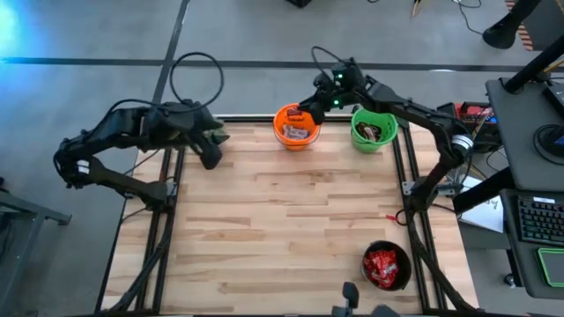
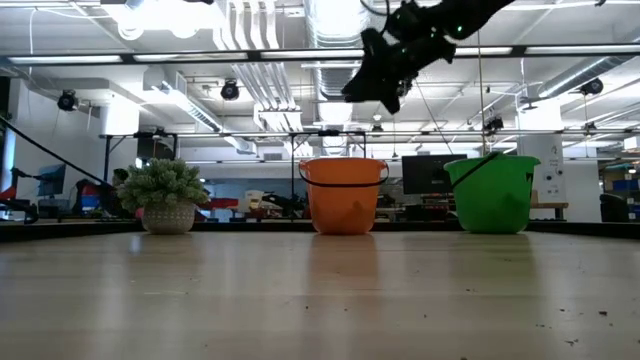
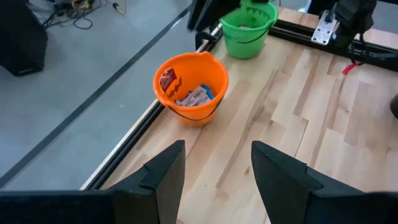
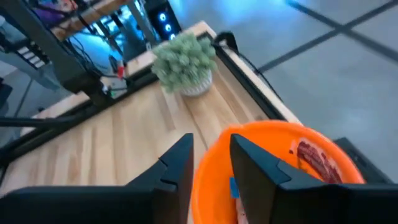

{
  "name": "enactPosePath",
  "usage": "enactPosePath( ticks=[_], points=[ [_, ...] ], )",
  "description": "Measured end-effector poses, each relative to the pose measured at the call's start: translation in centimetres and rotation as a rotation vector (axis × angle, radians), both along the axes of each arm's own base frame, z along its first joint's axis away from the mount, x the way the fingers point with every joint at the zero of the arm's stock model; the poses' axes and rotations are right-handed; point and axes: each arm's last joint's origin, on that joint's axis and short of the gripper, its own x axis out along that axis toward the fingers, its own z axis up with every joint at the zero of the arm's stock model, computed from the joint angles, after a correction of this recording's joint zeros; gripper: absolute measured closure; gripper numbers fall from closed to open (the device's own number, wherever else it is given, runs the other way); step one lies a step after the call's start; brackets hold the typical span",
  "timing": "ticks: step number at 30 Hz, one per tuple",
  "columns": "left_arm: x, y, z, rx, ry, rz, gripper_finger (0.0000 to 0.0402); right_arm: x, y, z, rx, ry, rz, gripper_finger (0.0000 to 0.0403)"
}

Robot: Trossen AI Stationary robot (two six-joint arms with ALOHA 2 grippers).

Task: Organize candy in baskets
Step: Return to Home Position

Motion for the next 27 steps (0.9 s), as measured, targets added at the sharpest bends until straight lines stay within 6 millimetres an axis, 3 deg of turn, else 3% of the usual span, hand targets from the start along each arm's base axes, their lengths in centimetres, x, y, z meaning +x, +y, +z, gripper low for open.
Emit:
enactPosePath(
  ticks=[6,12,20,27],
  points=[
    [-3.8,-0.5,-1.3,-0.015,-0.033,0.004,0.0235,-1.4,1.9,2.7,-0.006,-0.040,0.004,0.0349],
    [-6.9,-0.9,-4.5,-0.022,-0.148,0.006,0.0235,-2.7,3.5,4.6,-0.021,-0.061,0.015,0.0374],
    [-9.5,-1.2,-10.6,-0.007,-0.333,0.001,0.0235,-3.7,4.3,6.0,0.059,-0.109,-0.031,0.0374],
    [-10.2,-1.5,-15.0,-0.025,-0.509,-0.080,0.0235,-3.8,4.6,6.2,0.150,-0.119,-0.065,0.0374]
  ],
)
